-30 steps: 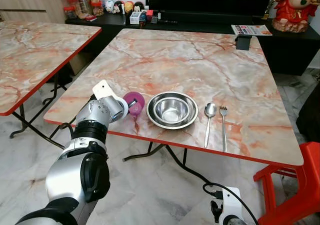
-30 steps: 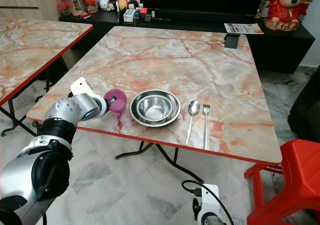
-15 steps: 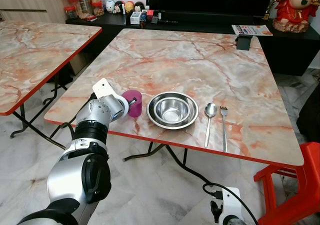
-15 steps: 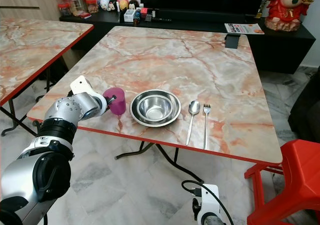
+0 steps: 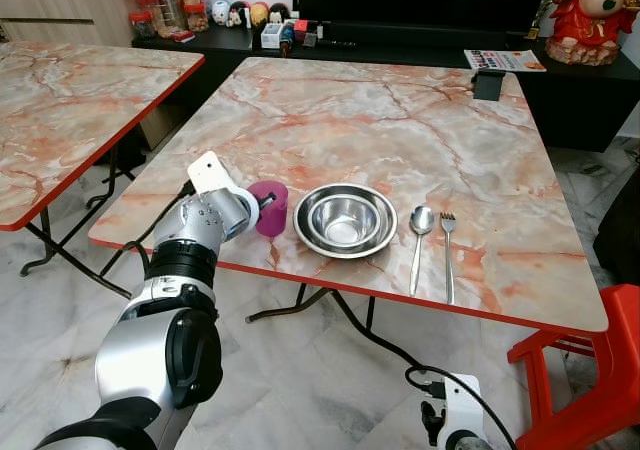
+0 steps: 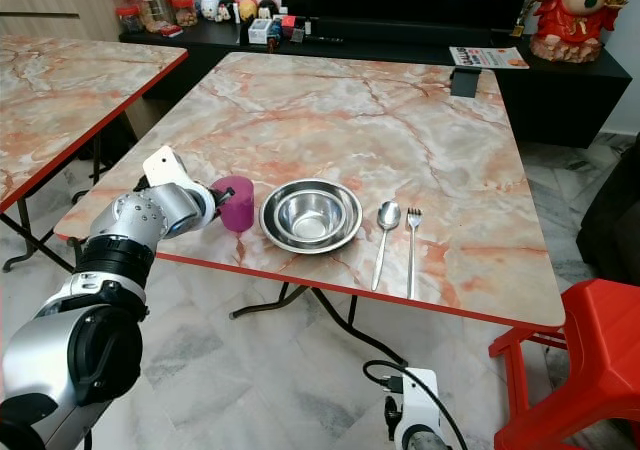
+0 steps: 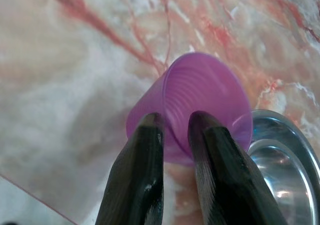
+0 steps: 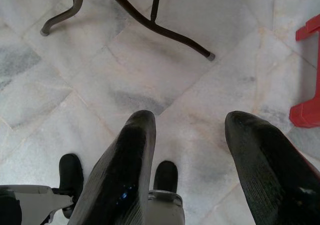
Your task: Setting the table
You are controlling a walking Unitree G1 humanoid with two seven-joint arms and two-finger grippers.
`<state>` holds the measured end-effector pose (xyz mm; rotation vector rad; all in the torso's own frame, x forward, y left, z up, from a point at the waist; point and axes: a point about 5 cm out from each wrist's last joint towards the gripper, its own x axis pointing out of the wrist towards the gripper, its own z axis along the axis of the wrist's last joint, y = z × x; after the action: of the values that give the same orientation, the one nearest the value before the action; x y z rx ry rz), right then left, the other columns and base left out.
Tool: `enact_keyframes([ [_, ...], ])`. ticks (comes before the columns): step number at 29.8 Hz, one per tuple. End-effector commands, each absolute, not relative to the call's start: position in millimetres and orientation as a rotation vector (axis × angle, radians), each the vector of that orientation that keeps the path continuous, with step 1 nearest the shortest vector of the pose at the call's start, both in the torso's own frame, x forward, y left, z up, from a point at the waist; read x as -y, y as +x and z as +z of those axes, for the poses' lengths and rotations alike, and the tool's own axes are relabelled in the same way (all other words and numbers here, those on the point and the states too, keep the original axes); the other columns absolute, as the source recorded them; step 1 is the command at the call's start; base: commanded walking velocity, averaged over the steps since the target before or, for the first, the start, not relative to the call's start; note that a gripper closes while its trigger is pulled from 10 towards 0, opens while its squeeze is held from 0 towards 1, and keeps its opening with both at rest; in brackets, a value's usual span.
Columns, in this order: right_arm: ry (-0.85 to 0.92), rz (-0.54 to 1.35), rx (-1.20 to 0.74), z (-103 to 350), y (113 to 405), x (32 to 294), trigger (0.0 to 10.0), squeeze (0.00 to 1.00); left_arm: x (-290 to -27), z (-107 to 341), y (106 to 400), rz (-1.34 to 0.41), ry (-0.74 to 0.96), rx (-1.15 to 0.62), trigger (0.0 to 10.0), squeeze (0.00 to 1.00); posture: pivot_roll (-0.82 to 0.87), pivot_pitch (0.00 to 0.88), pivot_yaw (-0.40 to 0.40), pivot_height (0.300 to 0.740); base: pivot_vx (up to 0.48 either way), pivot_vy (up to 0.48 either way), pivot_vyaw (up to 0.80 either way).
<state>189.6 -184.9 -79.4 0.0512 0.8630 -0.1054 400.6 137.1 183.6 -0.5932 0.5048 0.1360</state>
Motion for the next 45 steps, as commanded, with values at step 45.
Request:
enact_keyframes([
  [45,0.076,-0.115,-0.840,-80.1,186.0,185.4,10.0,0.00,-347.5,93.0,289.5,0.744,0.571,-0.234,10.0,0.00,-0.02,0.000,0.024,0.740,0.000,0.000,0.00],
])
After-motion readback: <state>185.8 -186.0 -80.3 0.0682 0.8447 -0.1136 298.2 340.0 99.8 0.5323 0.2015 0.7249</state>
